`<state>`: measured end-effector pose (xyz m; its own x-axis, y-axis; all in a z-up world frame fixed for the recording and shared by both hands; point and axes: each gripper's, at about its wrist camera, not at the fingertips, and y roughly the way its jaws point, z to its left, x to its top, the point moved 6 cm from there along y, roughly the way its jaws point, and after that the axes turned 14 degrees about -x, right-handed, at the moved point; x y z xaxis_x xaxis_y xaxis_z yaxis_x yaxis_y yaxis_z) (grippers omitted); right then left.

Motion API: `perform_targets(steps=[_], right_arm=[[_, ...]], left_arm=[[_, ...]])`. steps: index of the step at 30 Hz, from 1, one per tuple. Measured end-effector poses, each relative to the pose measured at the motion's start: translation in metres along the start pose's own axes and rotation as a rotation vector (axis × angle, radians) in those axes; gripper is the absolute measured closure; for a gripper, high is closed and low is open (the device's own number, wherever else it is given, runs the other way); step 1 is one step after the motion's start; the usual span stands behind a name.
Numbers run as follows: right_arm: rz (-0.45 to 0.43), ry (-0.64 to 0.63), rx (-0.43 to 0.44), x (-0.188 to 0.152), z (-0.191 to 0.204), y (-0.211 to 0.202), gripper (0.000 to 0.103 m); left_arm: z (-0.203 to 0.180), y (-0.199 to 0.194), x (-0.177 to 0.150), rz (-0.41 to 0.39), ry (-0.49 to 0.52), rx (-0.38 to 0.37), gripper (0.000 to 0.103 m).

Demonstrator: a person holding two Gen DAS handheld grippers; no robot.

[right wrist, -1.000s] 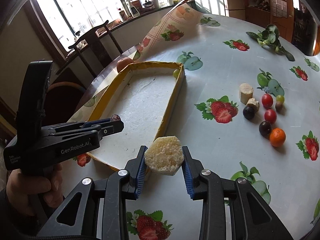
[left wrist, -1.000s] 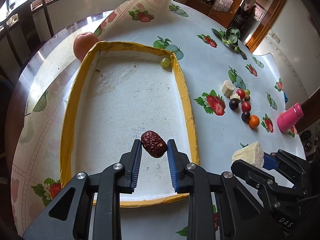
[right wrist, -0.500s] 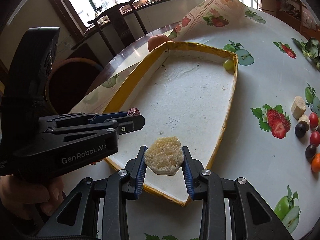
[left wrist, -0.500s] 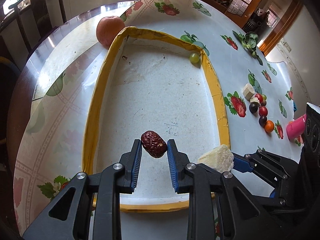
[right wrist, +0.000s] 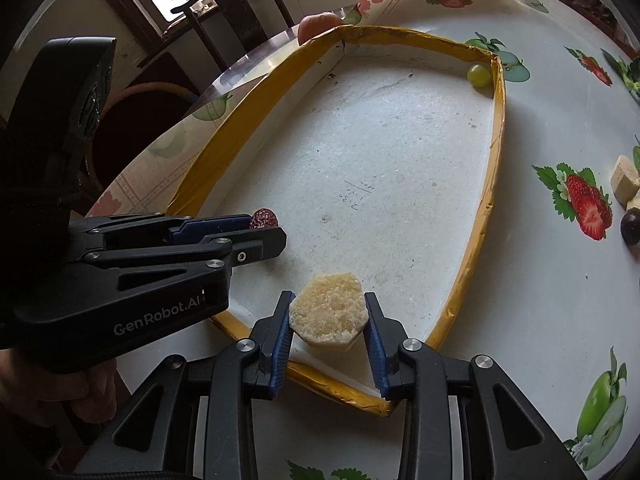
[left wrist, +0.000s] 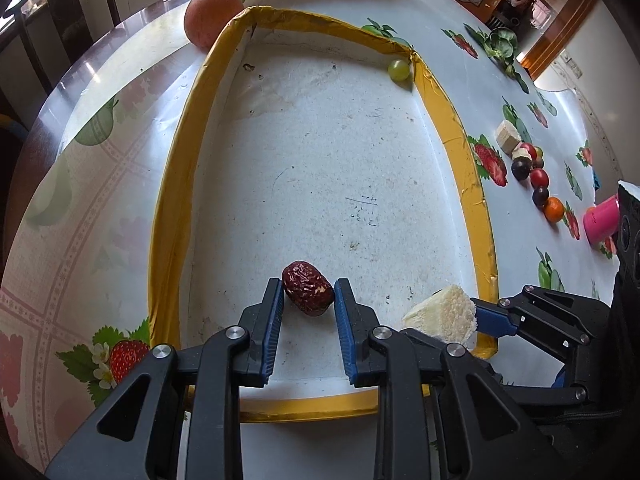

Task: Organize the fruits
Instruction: 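Carry the date and bread into the yellow tray and release both, then grasp the dark plum with the left tool while the right tool grasps the mandarin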

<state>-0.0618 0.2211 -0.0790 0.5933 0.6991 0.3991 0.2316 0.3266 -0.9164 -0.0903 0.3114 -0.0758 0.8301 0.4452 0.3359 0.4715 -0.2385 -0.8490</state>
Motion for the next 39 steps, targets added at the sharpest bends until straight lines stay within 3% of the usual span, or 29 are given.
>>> perform_targets(steps=[3,6,8,10,22,39], right_arm=[[0.012,0.003,-0.018,0.005,0.0,0.001,0.068],[-0.008,-0.006,-0.044,0.01,0.0,-0.004,0.057],[-0.033,-0.01,-0.048,0.012,-0.001,-0.012,0.044],[-0.065,-0.019,-0.064,0.014,-0.002,-0.021,0.038],[-0.166,0.087,-0.082,0.002,-0.045,-0.08,0.038],[-0.163,0.312,-0.186,-0.051,-0.147,-0.101,0.038]], left_arm=[[-0.001,-0.001,0.001,0.013,-0.001,0.007,0.079],[-0.001,-0.006,0.0,0.003,-0.01,0.008,0.075],[0.0,-0.013,0.002,-0.02,-0.01,0.021,0.057],[0.001,-0.023,0.005,-0.056,-0.009,0.038,0.037],[-0.028,-0.037,0.01,-0.088,0.023,-0.017,0.036],[-0.102,-0.017,0.013,-0.045,0.125,-0.095,0.036]])
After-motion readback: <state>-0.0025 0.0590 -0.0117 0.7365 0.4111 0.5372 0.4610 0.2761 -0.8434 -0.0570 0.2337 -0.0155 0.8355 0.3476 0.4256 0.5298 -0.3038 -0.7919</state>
